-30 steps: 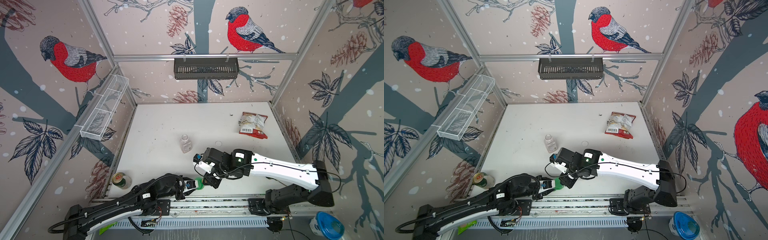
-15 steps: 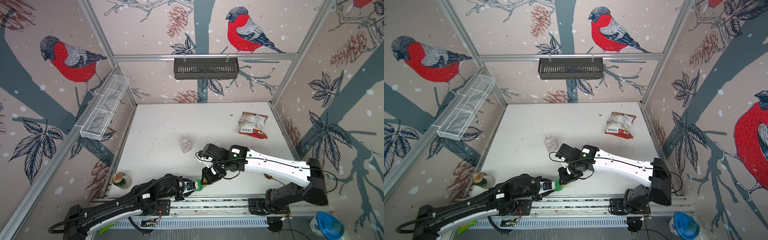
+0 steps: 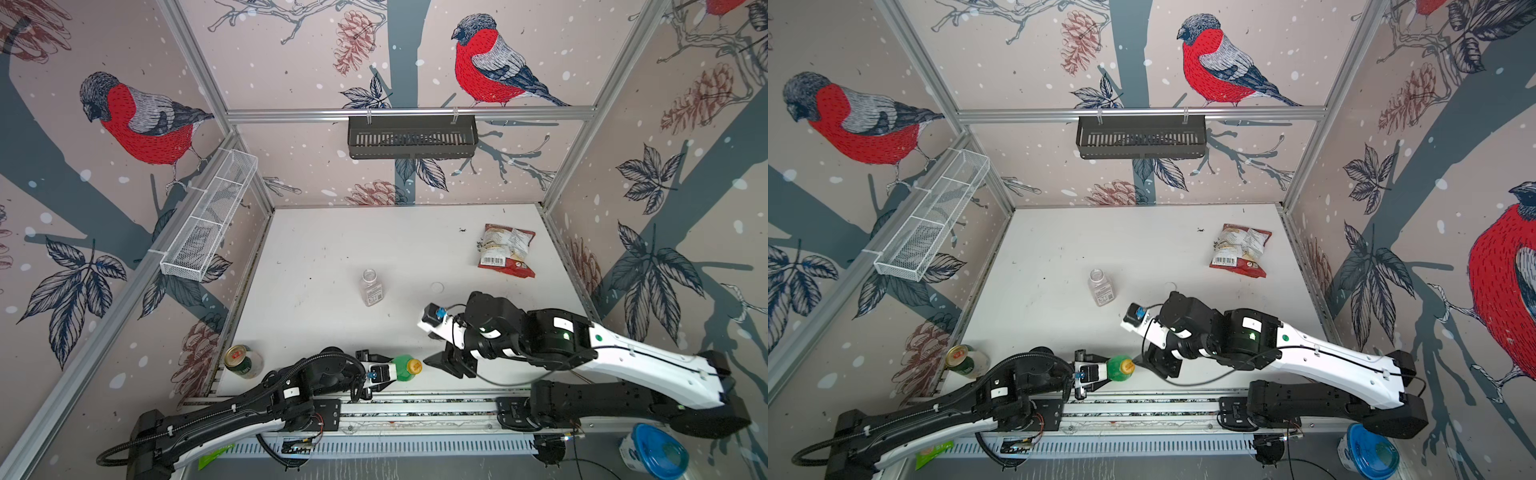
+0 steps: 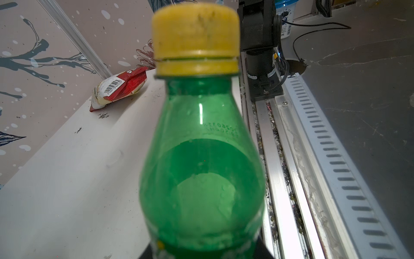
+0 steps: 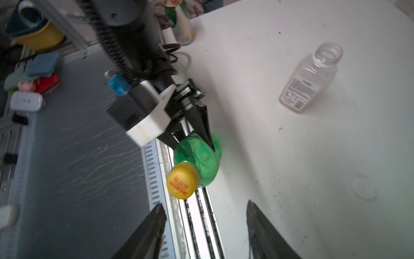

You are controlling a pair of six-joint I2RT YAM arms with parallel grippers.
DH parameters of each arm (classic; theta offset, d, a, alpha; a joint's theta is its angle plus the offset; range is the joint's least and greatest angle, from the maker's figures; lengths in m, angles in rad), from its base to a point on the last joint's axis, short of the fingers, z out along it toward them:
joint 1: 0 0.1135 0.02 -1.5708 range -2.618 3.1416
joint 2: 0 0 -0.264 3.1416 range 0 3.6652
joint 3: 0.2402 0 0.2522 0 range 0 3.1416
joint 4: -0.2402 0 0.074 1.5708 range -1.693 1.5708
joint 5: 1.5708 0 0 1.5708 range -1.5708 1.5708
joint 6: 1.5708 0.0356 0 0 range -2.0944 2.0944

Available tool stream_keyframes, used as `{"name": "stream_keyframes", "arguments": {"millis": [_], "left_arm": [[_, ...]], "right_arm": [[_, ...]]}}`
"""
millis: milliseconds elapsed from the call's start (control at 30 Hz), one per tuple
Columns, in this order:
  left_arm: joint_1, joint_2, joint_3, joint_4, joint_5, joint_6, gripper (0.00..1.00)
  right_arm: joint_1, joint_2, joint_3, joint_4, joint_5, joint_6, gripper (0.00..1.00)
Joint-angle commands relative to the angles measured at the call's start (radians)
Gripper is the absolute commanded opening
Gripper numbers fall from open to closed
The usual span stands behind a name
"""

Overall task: Screw on the bottle caps
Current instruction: Screw the bottle cap onto the plastic bottle.

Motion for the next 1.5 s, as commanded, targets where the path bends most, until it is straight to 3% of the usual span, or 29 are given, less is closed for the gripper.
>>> {"name": "stream_keyframes", "arguments": {"millis": [0,300,767,933,1167,1467], "left_arm": [[0.001,0.004,0.006,0.034,0.019,0.012,0.05],[0.000,0.009,0.006,0.034,0.020,0.011,0.04],[0.000,0.006,0.006,0.036,0.020,0.011,0.04],[0.000,0.005,0.006,0.037,0.019,0.011,0.04],[0.001,0.003,0.006,0.036,0.016,0.011,0.04],[0.000,0.008,0.004,0.038,0.019,0.010,0.04]], "right_arm": [[0.053,0.034,0.026,-0.073,0.088,-0.279,0.60],[0.127,0.145,0.057,-0.066,0.230,-0.461,0.51],[0.173,0.209,0.049,-0.003,0.290,-0.486,0.38],[0.175,0.209,0.037,0.023,0.304,-0.484,0.26],[0.171,0.240,0.018,0.056,0.290,-0.366,0.02],[0.137,0.275,0.027,0.093,0.251,-0.097,0.00]]}}
